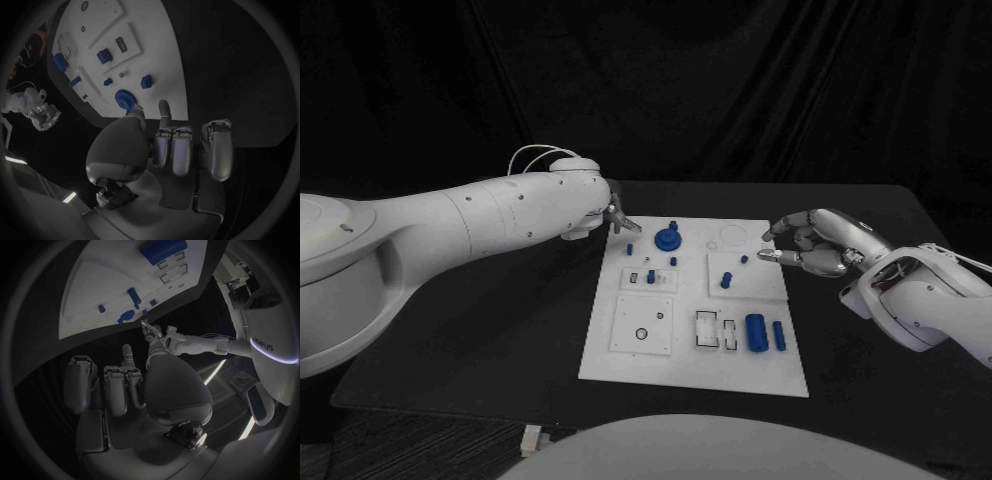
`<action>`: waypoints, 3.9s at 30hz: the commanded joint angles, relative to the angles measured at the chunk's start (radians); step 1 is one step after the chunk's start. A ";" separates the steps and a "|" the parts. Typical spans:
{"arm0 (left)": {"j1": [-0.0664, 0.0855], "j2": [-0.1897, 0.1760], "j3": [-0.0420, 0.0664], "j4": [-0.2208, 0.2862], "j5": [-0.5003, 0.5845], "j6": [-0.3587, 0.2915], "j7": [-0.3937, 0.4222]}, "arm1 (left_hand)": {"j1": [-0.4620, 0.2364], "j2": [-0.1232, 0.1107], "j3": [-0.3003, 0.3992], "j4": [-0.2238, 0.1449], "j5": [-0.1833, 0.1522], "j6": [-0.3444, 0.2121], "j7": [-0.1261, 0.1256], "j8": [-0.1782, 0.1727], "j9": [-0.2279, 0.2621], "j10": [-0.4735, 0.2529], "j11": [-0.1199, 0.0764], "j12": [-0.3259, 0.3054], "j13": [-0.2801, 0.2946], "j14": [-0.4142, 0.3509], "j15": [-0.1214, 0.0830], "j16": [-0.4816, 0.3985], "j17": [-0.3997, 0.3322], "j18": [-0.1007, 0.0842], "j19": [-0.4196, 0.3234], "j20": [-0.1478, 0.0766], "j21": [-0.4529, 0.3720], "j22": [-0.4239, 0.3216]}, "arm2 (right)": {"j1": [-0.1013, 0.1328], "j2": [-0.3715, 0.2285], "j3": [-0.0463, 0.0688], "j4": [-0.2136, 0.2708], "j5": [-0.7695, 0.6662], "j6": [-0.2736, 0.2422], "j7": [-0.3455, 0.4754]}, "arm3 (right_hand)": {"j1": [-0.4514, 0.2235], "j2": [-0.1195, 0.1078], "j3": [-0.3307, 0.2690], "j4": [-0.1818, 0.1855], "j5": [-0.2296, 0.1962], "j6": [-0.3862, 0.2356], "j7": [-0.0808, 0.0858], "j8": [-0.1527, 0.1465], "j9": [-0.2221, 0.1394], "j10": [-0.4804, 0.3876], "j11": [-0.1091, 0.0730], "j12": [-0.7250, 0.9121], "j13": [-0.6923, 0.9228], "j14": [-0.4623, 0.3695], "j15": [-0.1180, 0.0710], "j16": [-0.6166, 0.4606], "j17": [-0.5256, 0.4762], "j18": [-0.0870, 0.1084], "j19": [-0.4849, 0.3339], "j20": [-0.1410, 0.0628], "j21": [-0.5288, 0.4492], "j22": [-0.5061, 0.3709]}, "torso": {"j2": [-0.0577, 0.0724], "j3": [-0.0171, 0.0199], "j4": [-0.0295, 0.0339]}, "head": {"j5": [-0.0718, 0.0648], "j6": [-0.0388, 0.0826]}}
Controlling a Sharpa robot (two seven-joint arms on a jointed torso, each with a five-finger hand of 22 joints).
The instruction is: Assemble the parts on the task board
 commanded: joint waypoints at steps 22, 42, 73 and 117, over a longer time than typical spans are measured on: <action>-0.028 0.009 0.001 0.003 -0.004 0.048 0.003 | -0.032 -0.004 0.027 -0.002 -0.005 0.033 -0.005 -0.014 -0.013 0.104 -0.003 0.004 0.263 0.102 0.000 0.003 0.263 -0.005 0.048 0.005 -0.014 0.220 | -0.002 0.003 0.001 -0.002 -0.002 0.005 -0.009 | 0.013 0.006 -0.007 -0.004 0.032 0.007 -0.001 -0.002 -0.004 0.104 0.003 0.004 0.263 0.106 0.003 0.003 0.263 -0.006 0.025 -0.004 -0.003 0.199 | 0.000 0.0015 0.0001 | 0.001 0.000; -0.037 0.010 0.001 0.012 -0.004 0.054 0.022 | 0.012 0.006 0.059 -0.006 0.010 0.043 -0.006 -0.028 -0.022 0.104 -0.004 0.004 0.263 0.102 0.000 0.003 0.263 -0.002 0.043 0.006 -0.026 0.217 | -0.002 0.003 0.001 -0.004 -0.002 0.008 -0.012 | 0.015 0.006 -0.007 -0.004 0.037 0.007 -0.001 -0.003 -0.004 0.104 0.003 0.004 0.263 0.106 0.003 0.003 0.263 -0.005 0.024 -0.004 -0.006 0.198 | 0.000 0.0013 0.0001 | 0.003 0.000; -0.043 0.016 0.001 0.009 -0.004 0.067 0.026 | 0.121 0.019 0.093 -0.016 0.200 0.056 -0.011 -0.062 -0.036 0.104 -0.007 0.004 0.263 0.102 -0.003 0.003 0.263 0.000 0.039 0.004 -0.036 0.215 | -0.002 0.005 0.001 -0.008 -0.002 0.013 -0.018 | 0.017 0.006 -0.007 -0.004 0.039 0.007 -0.001 -0.003 -0.004 0.104 0.004 0.004 0.263 0.106 0.003 0.003 0.263 -0.004 0.022 -0.003 -0.011 0.196 | -0.001 0.0013 0.0001 | 0.003 0.000; 0.013 -0.199 0.001 0.446 0.119 -0.040 -0.132 | 0.213 -0.011 0.230 -0.021 0.268 0.068 -0.018 -0.084 -0.039 0.104 -0.017 0.004 0.263 0.102 -0.013 0.003 0.263 0.004 0.034 -0.007 -0.058 0.209 | -0.003 0.008 0.001 -0.012 -0.002 0.022 -0.027 | 0.019 0.007 -0.007 -0.004 0.041 0.007 -0.001 -0.003 -0.005 0.104 0.004 0.004 0.263 0.105 0.004 0.001 0.260 -0.001 0.017 -0.003 -0.022 0.193 | -0.001 0.0015 0.0001 | 0.014 0.000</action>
